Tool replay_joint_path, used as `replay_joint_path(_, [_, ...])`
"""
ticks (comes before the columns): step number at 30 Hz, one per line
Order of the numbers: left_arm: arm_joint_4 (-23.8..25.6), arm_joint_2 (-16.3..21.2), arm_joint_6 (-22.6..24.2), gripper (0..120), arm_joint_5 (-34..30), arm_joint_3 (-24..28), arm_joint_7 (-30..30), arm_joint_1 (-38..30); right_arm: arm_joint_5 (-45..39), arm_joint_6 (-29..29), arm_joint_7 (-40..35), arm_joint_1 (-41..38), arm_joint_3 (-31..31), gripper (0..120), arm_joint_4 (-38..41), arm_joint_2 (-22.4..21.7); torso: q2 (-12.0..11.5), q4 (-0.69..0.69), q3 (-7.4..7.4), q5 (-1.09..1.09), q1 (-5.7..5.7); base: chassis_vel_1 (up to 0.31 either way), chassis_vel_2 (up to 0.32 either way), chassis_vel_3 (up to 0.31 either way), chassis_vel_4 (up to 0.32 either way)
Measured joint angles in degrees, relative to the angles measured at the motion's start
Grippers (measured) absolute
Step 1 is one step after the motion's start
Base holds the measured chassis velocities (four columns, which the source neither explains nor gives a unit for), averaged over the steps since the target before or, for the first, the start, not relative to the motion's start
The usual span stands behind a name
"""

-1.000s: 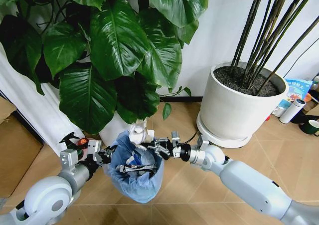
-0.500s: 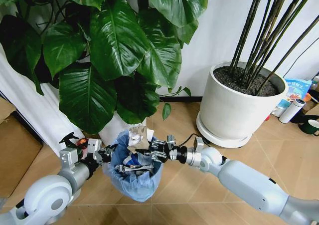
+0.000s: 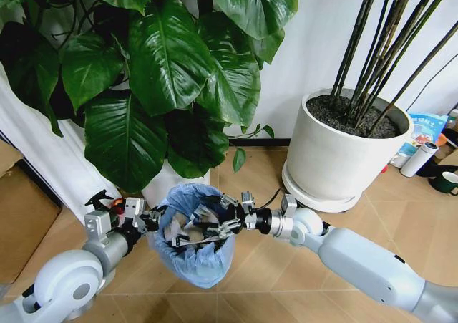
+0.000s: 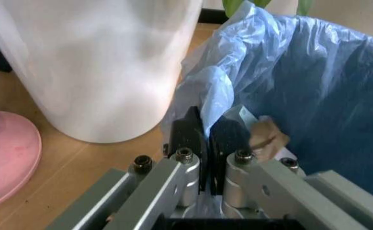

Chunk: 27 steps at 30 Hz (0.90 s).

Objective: Pick up the trash bin and place the garbage on the floor into it.

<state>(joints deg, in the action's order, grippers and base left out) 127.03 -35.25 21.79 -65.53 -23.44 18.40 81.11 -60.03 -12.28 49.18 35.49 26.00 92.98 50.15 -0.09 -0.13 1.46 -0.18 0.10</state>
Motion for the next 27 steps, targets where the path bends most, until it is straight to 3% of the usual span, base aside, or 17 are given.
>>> replay_joint_path(6, [0.0, 0.0, 0.0, 0, 0.1, -0.1, 0.0, 0.3, 0.2, 0.0, -0.1, 0.6, -3.0, 100, 1.6, -0.6, 0.0, 0.01, 0.00, 0.01, 0.00, 0.000, 0.000, 0.000, 0.000])
replay_joint_path(12, [0.2, -0.3, 0.0, 0, 0.6, -0.3, 0.0, 0.9, 0.8, -0.6, -2.2, 4.5, -9.8, 100, 2.3, -3.6, 0.0, 0.01, 0.00, 0.01, 0.00, 0.000, 0.000, 0.000, 0.000])
replay_joint_path(16, [0.5, -0.5, 0.0, 0, 0.8, -0.5, 0.0, 1.0, 1.8, -1.5, -3.9, 11.2, -16.9, 100, 2.3, -6.4, 0.0, 0.01, 0.00, 0.03, 0.00, 0.000, 0.000, 0.000, 0.000])
replay_joint_path(20, [0.7, -0.8, 0.0, 0, 1.1, -0.8, 0.0, 0.9, 4.2, -1.8, -7.9, 23.8, -30.7, 100, 3.5, -8.5, 0.0, 0.00, 0.00, 0.01, 0.00, 0.000, 0.000, 0.000, 0.000])
replay_joint_path(22, [0.7, -0.9, 0.0, 0, 1.2, -0.8, 0.0, 0.9, 5.1, -1.9, -9.3, 26.1, -33.3, 100, 3.6, -8.5, 0.0, -0.01, -0.01, 0.01, 0.00, 0.000, 0.000, 0.000, 0.000])
replay_joint_path(25, [0.9, -1.2, 0.0, 0, 1.6, -1.0, -0.1, 1.1, 8.1, -0.9, -14.1, 37.2, -44.5, 100, 3.8, -6.7, 0.0, -0.01, -0.01, 0.03, 0.00, 0.000, 0.000, 0.000, 0.000])
replay_joint_path(26, [0.9, -1.2, 0.0, 0, 1.6, -1.0, -0.1, 1.1, 8.1, -0.9, -14.1, 37.2, -44.5, 100, 3.8, -6.7, 0.0, -0.01, -0.01, 0.03, 0.00, 0.000, 0.000, 0.000, 0.000])
replay_joint_path(27, [1.0, -1.3, 0.0, 0, 1.8, -1.1, -0.1, 1.1, 9.6, -0.8, -15.8, 40.7, -48.4, 100, 3.8, -5.6, 0.0, -0.01, -0.01, 0.03, 0.00, 0.000, 0.000, 0.000, 0.000])
